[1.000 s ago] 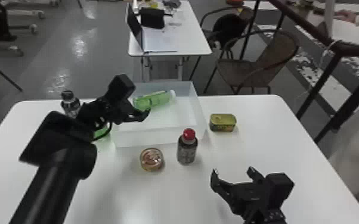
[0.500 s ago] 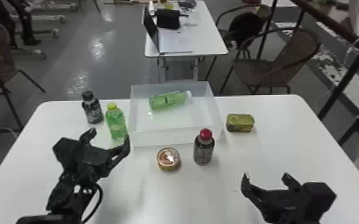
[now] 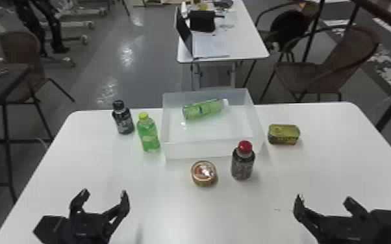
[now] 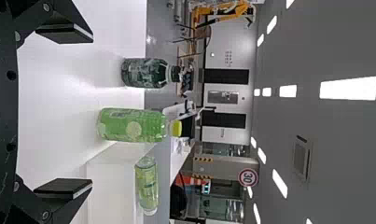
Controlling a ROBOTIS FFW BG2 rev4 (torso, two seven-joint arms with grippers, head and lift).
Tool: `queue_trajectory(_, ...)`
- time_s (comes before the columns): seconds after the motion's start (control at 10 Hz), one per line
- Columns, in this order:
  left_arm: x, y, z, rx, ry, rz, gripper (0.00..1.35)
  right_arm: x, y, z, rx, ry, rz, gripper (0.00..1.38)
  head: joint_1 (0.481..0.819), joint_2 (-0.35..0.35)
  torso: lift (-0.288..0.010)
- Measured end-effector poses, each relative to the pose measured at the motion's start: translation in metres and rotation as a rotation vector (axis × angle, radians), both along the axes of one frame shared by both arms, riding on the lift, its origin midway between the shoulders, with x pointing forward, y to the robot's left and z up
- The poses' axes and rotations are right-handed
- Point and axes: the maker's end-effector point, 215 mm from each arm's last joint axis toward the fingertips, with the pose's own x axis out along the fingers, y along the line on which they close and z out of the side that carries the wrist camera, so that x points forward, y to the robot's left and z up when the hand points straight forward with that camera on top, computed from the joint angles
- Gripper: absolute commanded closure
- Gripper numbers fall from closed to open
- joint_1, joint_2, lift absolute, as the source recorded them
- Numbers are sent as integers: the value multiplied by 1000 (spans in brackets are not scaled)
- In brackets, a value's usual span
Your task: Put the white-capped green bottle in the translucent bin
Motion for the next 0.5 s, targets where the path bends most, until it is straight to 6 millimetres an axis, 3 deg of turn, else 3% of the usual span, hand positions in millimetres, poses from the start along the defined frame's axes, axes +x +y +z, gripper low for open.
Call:
queue_trajectory(0.2, -10, 5, -4, 9, 5, 9, 200, -3, 0, -1, 2, 3, -3, 65, 695, 115, -71)
queue_trajectory(0.5, -10, 10, 2, 4, -21, 20, 200, -2, 1, 0, 2, 1, -2, 65, 695, 122, -71)
